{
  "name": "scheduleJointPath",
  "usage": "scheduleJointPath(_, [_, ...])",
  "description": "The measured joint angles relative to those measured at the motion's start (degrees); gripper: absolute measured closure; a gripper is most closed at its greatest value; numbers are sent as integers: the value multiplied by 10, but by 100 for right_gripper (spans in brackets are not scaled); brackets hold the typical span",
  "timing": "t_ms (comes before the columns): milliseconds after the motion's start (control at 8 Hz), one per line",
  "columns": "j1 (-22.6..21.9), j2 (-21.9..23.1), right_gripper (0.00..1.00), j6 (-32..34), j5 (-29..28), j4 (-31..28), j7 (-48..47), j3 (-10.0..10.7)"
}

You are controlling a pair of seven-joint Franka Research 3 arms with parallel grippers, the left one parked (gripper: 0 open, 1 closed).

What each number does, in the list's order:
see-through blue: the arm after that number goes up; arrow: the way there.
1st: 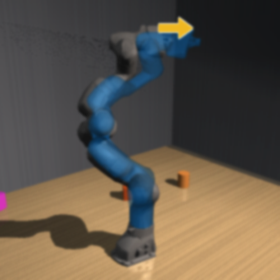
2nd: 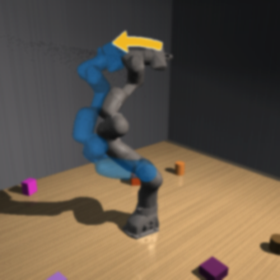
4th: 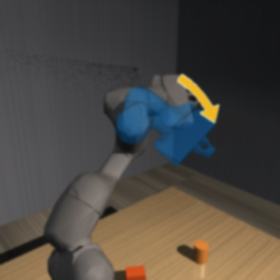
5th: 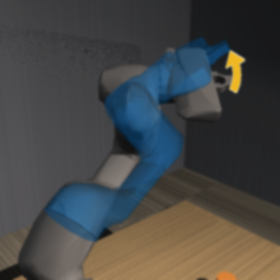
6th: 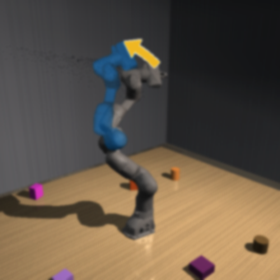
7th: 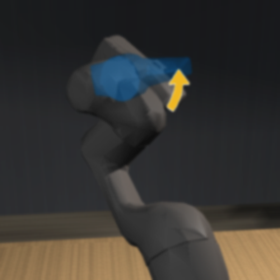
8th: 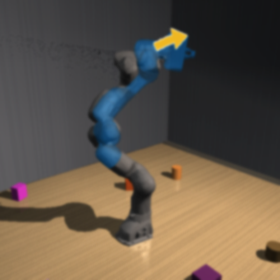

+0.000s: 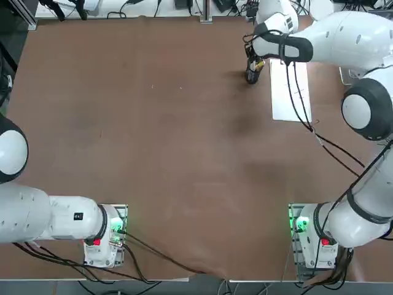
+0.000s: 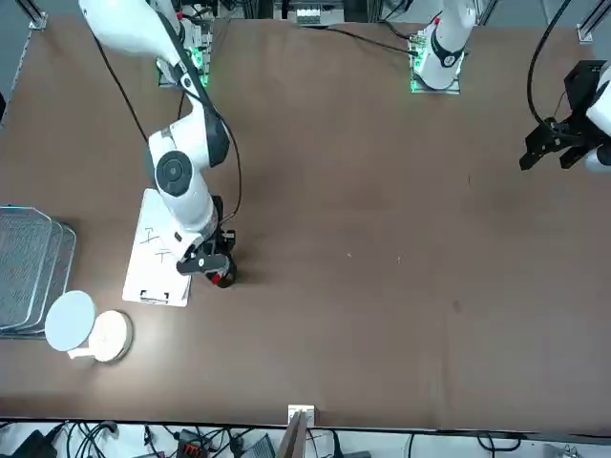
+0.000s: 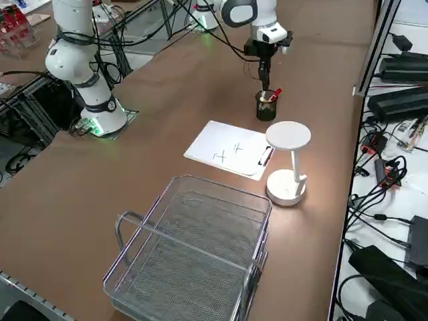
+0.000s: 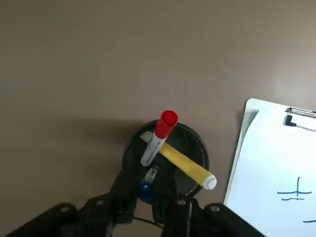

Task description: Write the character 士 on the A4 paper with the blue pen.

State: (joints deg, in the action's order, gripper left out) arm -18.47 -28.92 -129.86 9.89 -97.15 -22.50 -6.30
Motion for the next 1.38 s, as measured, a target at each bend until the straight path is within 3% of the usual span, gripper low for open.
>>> scheduleJointPath(125, [0, -1, 67, -1, 0, 0, 0, 0])
scheduleJointPath(500, [-1, 3, 13, -7, 0, 6, 0, -1])
scheduleJointPath(625, [-2, 12, 0, -8, 0, 14, 0, -4])
scheduleJointPath(875, [-4, 63, 0, 23, -3, 33, 0, -5])
scheduleJointPath(1375, [25, 177, 0, 192, -56, 70, 14, 1])
